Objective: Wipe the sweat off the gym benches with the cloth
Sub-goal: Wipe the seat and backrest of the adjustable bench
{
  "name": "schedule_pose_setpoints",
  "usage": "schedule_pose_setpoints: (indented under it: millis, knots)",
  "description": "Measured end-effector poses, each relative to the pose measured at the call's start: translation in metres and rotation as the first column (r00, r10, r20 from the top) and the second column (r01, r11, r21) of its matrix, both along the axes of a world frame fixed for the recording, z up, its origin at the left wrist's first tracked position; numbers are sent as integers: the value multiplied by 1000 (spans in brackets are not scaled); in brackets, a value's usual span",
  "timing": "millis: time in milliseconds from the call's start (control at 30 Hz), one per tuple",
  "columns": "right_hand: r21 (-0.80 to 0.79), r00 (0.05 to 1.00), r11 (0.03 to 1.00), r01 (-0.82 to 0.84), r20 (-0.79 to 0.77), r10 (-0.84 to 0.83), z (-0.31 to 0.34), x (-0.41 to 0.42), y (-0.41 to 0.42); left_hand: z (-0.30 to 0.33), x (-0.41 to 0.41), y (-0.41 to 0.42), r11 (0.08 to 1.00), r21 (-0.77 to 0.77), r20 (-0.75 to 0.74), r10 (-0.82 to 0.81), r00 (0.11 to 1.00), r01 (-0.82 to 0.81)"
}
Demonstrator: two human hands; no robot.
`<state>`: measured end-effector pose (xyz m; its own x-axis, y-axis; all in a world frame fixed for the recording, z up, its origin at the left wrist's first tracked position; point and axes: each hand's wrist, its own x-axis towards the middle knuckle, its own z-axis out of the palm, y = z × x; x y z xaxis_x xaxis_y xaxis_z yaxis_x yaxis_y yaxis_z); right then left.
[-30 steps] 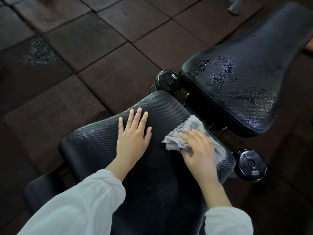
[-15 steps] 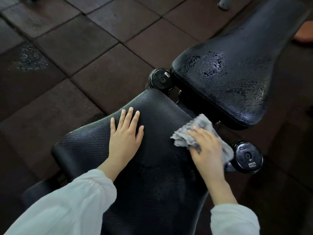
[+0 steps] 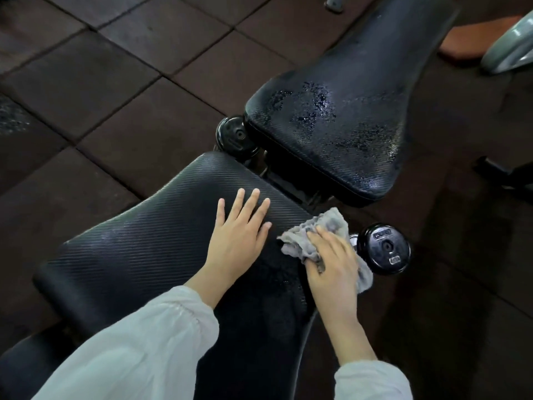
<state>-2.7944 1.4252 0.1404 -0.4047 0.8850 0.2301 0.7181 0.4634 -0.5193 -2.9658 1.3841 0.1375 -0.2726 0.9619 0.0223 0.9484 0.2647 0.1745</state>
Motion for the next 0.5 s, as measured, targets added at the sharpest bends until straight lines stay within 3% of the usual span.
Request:
schedule_pose_setpoints:
  millis: [167,233,367,500]
  knots:
    - [-68,988,985,156,-12,-157,5,-8,25,1,-4,-1,999,20,-2,-25,1000,25]
    - [-91,993,989,118,8,-118,10,-22,33,1,-3,-1,1000,25,15,-17,1000,17]
    - [-52,994,993,-108,15,109,7,-14,12,0,-3,-1,1000,14,57,-2,998,2]
    - [-16,996,1000,2,-91,-3,-2,24,-12,1,-3,-1,1000,1,42,-2,999,2]
